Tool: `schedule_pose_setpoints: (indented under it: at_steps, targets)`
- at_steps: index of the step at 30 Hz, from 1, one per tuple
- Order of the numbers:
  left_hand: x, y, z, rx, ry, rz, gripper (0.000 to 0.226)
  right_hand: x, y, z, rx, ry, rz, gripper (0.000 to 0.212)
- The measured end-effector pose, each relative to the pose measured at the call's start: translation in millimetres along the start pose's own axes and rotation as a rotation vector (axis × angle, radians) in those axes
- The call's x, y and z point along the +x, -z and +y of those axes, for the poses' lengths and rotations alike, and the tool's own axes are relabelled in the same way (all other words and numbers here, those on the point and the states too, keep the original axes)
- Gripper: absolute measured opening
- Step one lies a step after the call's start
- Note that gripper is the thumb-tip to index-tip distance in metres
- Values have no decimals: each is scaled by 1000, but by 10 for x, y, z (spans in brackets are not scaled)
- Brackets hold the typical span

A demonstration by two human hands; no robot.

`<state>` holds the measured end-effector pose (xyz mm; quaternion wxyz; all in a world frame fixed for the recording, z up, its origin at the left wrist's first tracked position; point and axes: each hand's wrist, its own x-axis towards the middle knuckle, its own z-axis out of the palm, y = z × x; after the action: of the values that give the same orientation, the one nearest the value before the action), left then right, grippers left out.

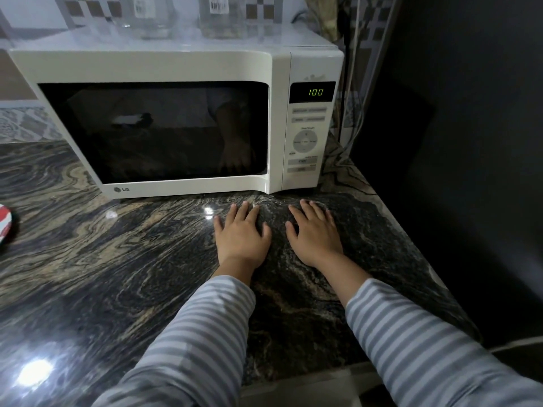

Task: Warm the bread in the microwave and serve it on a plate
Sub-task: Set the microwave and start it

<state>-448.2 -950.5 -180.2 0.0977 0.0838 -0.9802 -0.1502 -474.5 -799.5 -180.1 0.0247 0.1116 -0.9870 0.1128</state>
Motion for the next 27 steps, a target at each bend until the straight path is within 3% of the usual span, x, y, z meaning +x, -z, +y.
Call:
schedule_pose_setpoints:
  at_steps: [4,9,17,27]
  targets:
    - [-3,14,-7,13,-2,-22,58,-13,11,-7,6,-1,-1,55]
    - [54,15,-11,119,-20,-165,64,-4,12,-12,2,-6,-15,55]
    - [86,12,-8,103,-16,-163,66,38,48,15,35,-9,-29,57]
    - [102,1,-6,88,-12,-134,66,297,355,60,-171,-26,282,66]
